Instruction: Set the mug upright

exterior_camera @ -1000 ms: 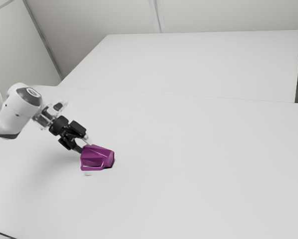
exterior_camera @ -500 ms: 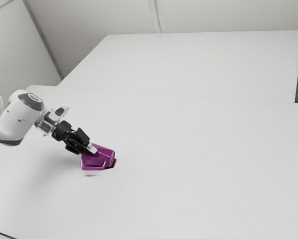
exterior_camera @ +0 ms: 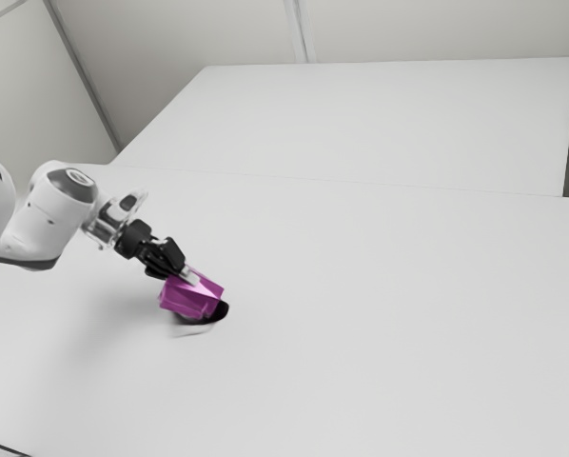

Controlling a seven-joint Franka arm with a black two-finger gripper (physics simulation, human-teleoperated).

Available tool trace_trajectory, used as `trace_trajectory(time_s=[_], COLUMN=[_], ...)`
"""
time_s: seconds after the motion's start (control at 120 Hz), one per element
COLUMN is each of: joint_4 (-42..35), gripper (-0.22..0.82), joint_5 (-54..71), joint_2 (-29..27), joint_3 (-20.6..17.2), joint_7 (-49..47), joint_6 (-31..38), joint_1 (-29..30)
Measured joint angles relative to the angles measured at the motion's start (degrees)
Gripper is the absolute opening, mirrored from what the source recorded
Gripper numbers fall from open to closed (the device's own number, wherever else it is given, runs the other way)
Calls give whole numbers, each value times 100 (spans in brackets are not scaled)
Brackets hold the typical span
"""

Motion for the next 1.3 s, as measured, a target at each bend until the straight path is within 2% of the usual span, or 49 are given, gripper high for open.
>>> trace_trajectory(time_s=[0.267, 0.475, 0.592, 0.817, 0.9, 1.142, 1.3], joint_4=[8, -70, -161, -185, -217, -205, -38], gripper=[-17, -18, -18, -18, -18, -18, -18], joint_5=[79, 1527, 2748, 5031, 5507, 5449, 5218], joint_2=[-240, -1063, -1279, -1247, -1236, -1116, -816], joint_3=[-58, -613, -1023, -1631, -1735, -1719, -1800], joint_7=[-87, -269, -473, -1142, -1447, -2235, -2634], joint_6=[69, 660, 1045, 1577, 1673, 1756, 1806], joint_1=[-29, -23, 58, -80, -281, -1041, -1252])
